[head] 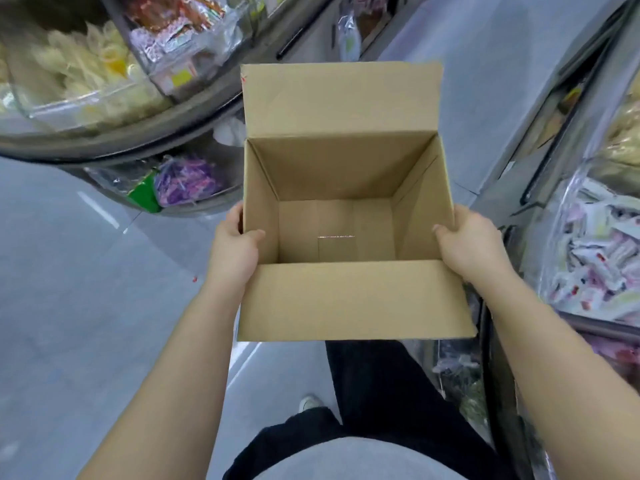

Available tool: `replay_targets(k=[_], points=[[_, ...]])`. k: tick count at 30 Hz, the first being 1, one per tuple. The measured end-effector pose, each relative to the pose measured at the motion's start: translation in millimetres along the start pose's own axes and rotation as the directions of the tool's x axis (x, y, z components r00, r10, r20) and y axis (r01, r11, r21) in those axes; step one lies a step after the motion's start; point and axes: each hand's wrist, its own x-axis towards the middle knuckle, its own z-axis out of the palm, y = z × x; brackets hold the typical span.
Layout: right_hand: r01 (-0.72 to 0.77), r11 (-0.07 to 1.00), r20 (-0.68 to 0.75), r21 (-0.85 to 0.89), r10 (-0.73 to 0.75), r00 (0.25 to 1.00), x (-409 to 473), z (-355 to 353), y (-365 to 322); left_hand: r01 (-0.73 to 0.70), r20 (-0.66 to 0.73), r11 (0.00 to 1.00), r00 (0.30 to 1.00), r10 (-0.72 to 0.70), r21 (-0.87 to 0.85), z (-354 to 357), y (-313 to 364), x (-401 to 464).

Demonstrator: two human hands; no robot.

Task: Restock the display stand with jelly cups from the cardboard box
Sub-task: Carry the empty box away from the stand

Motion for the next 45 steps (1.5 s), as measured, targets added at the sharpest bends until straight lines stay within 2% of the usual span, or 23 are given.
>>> replay_targets(k=[4,12,20,29,34,38,45], points=[[-0.043,0.998,-0.028,0.038,0.044,0.999,99.1,-42.1,-14.0,-0.043,0.029,0.998,0.999,0.042,0.04,59.9,76.6,90.7],[-0.131,0.984,-0.144,0.12,0.148,0.978,275.9,-133.0,-34.1,-0.164,0.186,0.979,0.973,0.14,0.124,180.0,214.7,247.0],[-0.311,0.944,-0.251,0.109,0.329,0.911,466.9,-206.9,-44.8,-0.208,0.378,0.97,0.914,0.147,0.127,326.8,322.7,436.9],[-0.399,0.887,-0.313,0.231,0.456,0.833,642.6,-308.3,-23.2,-0.24,0.497,0.952,0.86,0.117,0.192,502.3,448.9,577.6],[-0.417,0.846,-0.292,0.334,0.513,0.807,760.0,-361.0,21.0,-0.243,0.514,0.944,0.852,0.097,0.225,620.8,499.8,642.2],[-0.452,0.834,-0.278,0.316,0.537,0.796,852.2,-425.8,50.6,-0.242,0.51,0.94,0.855,0.09,0.239,716.7,560.0,681.2],[-0.409,0.856,-0.265,0.316,0.494,0.828,1022.0,-536.0,80.2,-0.236,0.478,0.94,0.873,0.095,0.245,853.1,660.7,768.5]])
